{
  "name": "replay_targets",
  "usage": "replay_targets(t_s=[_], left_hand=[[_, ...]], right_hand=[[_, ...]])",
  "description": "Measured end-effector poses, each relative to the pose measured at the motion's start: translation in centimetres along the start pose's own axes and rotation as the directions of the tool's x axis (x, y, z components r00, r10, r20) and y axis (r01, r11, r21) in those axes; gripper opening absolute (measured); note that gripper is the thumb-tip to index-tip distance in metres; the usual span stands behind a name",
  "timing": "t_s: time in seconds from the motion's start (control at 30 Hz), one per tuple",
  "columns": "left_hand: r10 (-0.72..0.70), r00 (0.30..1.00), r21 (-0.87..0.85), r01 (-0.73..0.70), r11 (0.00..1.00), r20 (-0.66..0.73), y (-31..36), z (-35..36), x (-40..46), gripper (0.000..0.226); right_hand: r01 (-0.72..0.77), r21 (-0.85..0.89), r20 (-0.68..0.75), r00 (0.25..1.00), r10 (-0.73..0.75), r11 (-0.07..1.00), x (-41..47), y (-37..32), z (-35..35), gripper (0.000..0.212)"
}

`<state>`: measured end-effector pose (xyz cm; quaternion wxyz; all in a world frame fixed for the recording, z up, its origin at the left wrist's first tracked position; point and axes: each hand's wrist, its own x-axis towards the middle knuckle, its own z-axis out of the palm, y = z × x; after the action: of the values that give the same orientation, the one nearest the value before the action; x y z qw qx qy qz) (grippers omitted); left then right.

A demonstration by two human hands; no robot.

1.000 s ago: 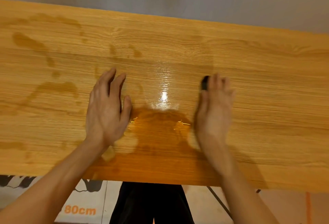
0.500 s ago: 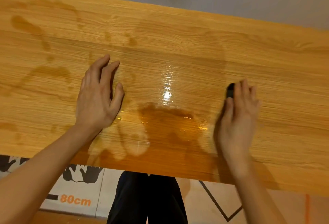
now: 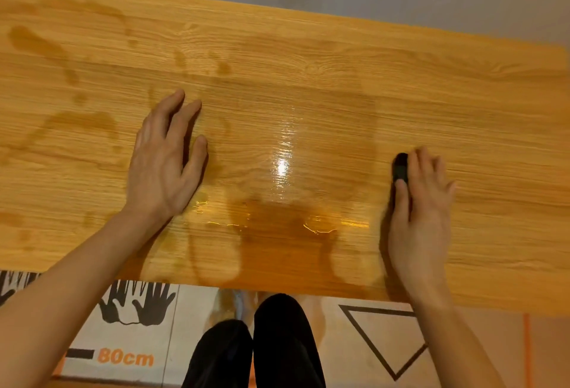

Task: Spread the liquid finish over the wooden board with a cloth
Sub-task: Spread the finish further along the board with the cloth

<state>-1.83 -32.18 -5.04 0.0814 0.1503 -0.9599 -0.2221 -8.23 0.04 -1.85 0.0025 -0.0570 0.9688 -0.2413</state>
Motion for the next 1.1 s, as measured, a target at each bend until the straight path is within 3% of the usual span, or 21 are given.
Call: replay_targets(t_s=[0.1,0.2,0.23,0.33,0.43,0.5,0.57,0.63,0.7,0.83,1.0,1.1], left_hand=[[-0.014,1.0,-0.072,0.016,0.997,0.028,0.1,-0.7,-0.9,0.052],[-0.011,0.999,-0.085,0.013,0.996,0.03,0.4,-1.6,-3.4,0.051],[-0.007,1.0,-0.081,0.009,0.997,0.029,0.3,-1.9,-4.3,0.05],[-0.023,0.999,-0.059,0.025,0.998,0.047,-0.1,-1.8,-6.0,0.051],[-0.009,0.999,-0.001,0.009,1.0,0.051,-0.3,-1.2,-6.7,0.053],[0.0,0.999,0.008,-0.001,1.0,0.037,-0.3,-1.0,-6.7,0.053],[-0.003,1.0,0.001,0.003,1.0,0.031,-0.2,-1.0,-6.7,0.053],[-0.006,1.0,-0.011,0.007,1.0,0.029,-0.2,-1.1,-6.7,0.054],[0.016,1.0,-0.002,-0.016,1.0,0.024,-0.4,-1.2,-6.7,0.054],[0.034,0.999,0.018,-0.034,0.999,0.02,-0.7,-1.1,-6.8,0.053],[0.019,0.999,0.029,-0.02,0.999,0.032,-0.7,-0.8,-6.7,0.055],[0.038,0.999,0.041,-0.038,0.998,0.007,-0.6,-0.8,-6.6,0.053]], right_hand=[[-0.135,0.021,-0.091,0.986,0.136,0.991,-0.3,-2.4,2.3,0.047],[0.119,-0.193,0.089,0.991,-0.103,0.974,-1.2,-8.1,6.8,0.076],[0.145,-0.192,0.17,0.979,-0.113,0.971,-1.8,-9.5,8.3,0.083],[0.226,-0.115,0.165,0.965,-0.206,0.967,-4.2,-12.8,12.0,0.071],[0.39,-0.073,0.198,0.908,-0.37,0.918,-5.3,-12.6,10.1,0.058],[0.326,-0.059,0.142,0.938,-0.315,0.944,-4.5,-8.6,6.5,0.057],[0.114,0.043,0.084,0.99,-0.117,0.993,-3.9,-3.4,2.5,0.048],[-0.073,0.115,0.061,0.996,0.067,0.991,-3.1,-0.3,0.3,0.045],[-0.164,0.151,0.035,0.986,0.16,0.975,-2.1,-0.6,0.5,0.044],[-0.06,0.182,0.012,0.998,0.059,0.981,-3.1,-3.5,2.5,0.042],[0.096,0.145,0.082,0.991,-0.109,0.985,-13.4,-4.7,3.0,0.044],[0.146,0.106,0.112,0.981,-0.158,0.984,-11.3,-4.3,2.9,0.043]])
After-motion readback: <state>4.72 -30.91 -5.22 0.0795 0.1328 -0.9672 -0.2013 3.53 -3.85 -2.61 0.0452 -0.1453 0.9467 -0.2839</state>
